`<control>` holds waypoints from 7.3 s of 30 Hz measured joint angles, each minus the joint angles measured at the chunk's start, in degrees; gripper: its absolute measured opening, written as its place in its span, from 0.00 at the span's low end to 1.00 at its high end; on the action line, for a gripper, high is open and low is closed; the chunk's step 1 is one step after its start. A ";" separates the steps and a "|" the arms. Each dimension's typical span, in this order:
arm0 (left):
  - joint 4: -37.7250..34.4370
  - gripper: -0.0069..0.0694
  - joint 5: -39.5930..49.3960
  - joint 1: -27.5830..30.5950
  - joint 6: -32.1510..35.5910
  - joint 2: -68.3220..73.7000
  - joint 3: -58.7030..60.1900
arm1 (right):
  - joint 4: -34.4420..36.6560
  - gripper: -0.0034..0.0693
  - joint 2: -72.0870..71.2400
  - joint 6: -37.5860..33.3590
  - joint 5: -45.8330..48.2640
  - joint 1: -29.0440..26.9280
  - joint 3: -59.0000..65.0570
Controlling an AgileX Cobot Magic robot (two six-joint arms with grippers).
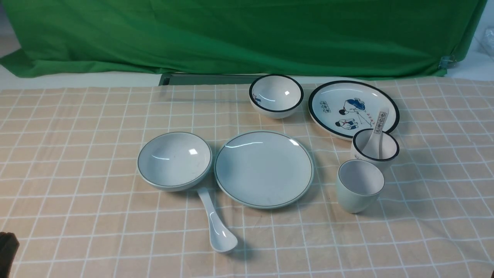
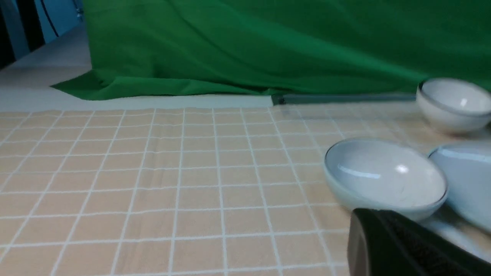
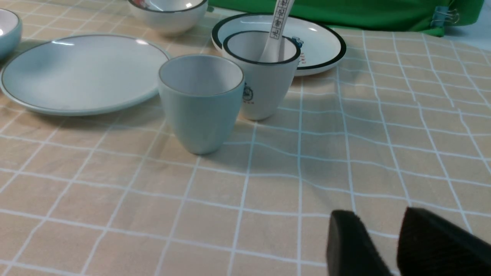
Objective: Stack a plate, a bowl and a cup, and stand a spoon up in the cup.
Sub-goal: Use the left arm to grab a blue rice bowl, then use the left arm to put the blue rice bowl into the blue large plate in the middle, then use the right arm to grab a blue teacup, then use the right arm to put the blue teacup into the blue rice bowl in the middle, then use the right arm to grab a blue soup spoon
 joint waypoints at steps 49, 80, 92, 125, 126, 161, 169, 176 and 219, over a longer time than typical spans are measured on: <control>15.25 0.49 38.17 -22.29 19.59 99.21 -70.34 | 4.60 0.25 27.45 0.32 26.92 6.26 -34.38; 19.70 0.13 37.63 -33.01 16.07 100.45 -81.23 | 4.55 0.25 29.99 -1.36 26.90 6.26 -34.37; 23.55 0.13 37.18 -42.34 15.64 117.52 -90.00 | 4.55 0.25 29.99 -1.55 27.87 6.26 -34.37; 17.45 0.10 31.76 -42.40 -1.31 68.11 -70.85 | 6.13 0.48 73.60 -4.52 32.49 20.50 -58.99; 17.45 0.10 30.96 -42.40 -1.47 66.62 -69.33 | 5.86 0.49 74.26 -4.37 32.49 20.88 -59.64; 17.30 0.09 11.27 -42.40 -7.24 28.37 -32.66 | -4.38 0.17 113.44 2.97 36.98 27.72 -100.66; 17.30 0.09 12.99 -42.40 -7.24 28.37 -32.66 | -1.94 0.17 121.59 2.82 39.62 27.72 -104.98; 17.30 0.09 13.11 -42.40 -7.24 28.37 -32.66 | -1.46 0.22 122.72 2.87 40.04 27.72 -105.31; 41.59 0.09 20.24 -42.40 -34.47 28.37 -32.66 | 2.16 0.57 130.23 12.30 35.11 39.19 -109.82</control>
